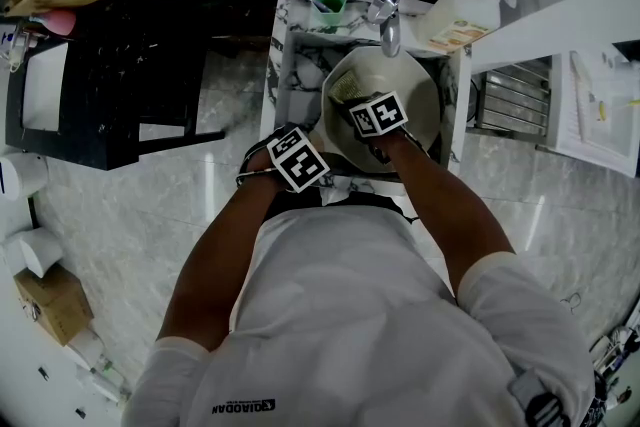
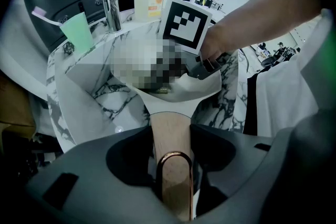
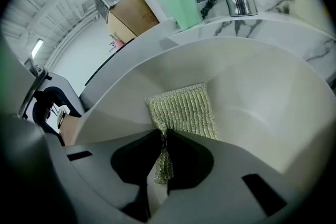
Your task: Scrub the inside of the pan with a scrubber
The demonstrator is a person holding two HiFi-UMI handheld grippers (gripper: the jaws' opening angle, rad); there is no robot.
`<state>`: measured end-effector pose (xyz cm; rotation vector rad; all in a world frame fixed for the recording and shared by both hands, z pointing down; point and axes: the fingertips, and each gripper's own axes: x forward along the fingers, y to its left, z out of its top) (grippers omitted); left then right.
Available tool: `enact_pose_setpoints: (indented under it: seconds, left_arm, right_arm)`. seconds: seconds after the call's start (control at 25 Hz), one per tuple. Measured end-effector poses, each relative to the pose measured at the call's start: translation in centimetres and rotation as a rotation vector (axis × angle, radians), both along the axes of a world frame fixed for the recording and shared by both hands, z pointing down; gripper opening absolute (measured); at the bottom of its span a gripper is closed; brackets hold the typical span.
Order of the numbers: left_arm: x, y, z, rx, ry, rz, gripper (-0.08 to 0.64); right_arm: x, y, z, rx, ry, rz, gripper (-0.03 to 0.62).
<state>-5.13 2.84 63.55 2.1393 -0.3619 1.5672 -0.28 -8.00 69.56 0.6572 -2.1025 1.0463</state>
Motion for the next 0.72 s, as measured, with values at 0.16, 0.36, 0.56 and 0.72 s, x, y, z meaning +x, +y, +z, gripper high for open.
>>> enact_pose_setpoints:
  seconds: [0.16,0.36,0.56,0.72]
  left_arm:
    - [0.0,0.0,0.0,-0.002,-0.001,-0.002,0.227]
    - [-0.1,0.0,-0.1,-0.003,-0.002,0.0,0.229]
    - [0.0,0.1,0.0,-0.003,0.0,-0.001,0.229]
    - [0.0,0.0,0.0,-0.004,0.0,0.0,0.229]
  right_arm:
    - [-0.4,0.6,-0.1,-0.022,-0.036,0.002,0.063]
    - [-0.9,1.2,-0.2,-0.056,-0.064,-0.012,0.063]
    - [-0.8,1.3,-0.2,-0.051,-0.057,-0.028,0.063]
    - [-0.1,1.0,-1.3,-0.02,-0.04,-0.036,0.063]
